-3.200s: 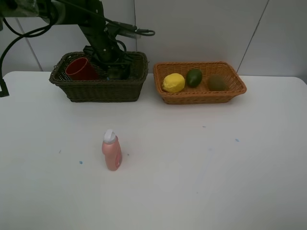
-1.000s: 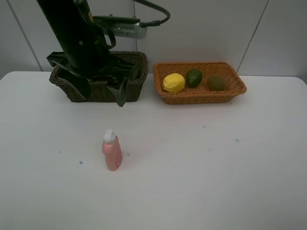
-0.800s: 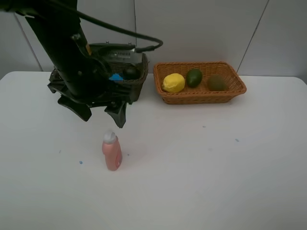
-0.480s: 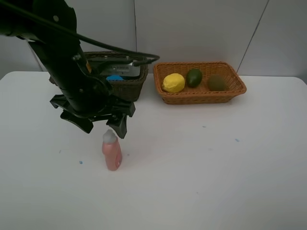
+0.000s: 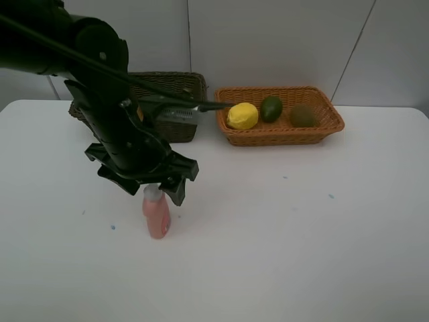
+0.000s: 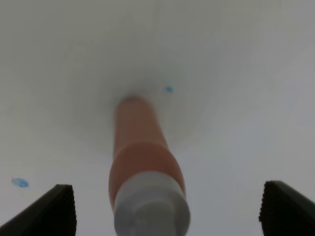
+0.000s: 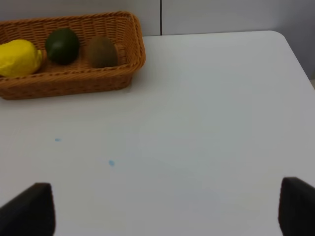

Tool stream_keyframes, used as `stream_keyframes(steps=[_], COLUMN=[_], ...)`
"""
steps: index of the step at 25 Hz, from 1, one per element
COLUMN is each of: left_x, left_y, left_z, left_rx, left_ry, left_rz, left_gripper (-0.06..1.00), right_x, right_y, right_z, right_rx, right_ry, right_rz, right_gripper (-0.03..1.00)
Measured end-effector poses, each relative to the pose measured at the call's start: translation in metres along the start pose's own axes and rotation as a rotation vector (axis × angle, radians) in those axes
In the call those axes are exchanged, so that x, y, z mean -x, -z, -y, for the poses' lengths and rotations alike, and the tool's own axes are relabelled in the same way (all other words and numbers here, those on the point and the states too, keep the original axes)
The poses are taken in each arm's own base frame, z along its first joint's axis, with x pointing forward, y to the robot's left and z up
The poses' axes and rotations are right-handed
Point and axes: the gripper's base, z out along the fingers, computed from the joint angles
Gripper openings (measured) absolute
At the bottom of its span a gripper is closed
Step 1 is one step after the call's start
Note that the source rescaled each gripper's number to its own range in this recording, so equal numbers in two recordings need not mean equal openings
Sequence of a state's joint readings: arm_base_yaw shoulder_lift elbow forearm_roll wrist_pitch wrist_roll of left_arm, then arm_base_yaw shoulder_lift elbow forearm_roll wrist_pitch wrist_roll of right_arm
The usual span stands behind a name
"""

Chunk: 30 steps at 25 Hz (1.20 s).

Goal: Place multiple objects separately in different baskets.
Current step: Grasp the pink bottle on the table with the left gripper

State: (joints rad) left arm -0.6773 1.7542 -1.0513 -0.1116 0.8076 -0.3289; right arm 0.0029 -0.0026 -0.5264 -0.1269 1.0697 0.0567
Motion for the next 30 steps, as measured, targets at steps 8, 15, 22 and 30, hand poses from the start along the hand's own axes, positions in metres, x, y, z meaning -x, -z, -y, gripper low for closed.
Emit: stream_keyframes(steps=[8,15,22,30], left_x=[0.001,0.003,0.003,0.004], left_y=[-0.023,-0.035,-0.047,-0.048], left_z=[-0.002,-0.003,-0.004,-0.004], left_rx=[0.03,0.039,0.05,0.046], left_ry=[0.011,0.019,0.022,0.024], left_rz=[-0.054,-0.064,-0.085,-0.074], left_gripper=[0.96,0.96,0.96,0.96], right_x=[0.0,0.0,0.0,0.0], right_y=[0.0,0.0,0.0,0.0], right_z=[0.0,0.0,0.0,0.0], right_rx=[0.0,0.0,0.0,0.0], right_ry=[0.0,0.0,0.0,0.0], right_rz=[0.0,0.0,0.0,0.0], right_gripper=[1.0,1.0,1.0,1.0])
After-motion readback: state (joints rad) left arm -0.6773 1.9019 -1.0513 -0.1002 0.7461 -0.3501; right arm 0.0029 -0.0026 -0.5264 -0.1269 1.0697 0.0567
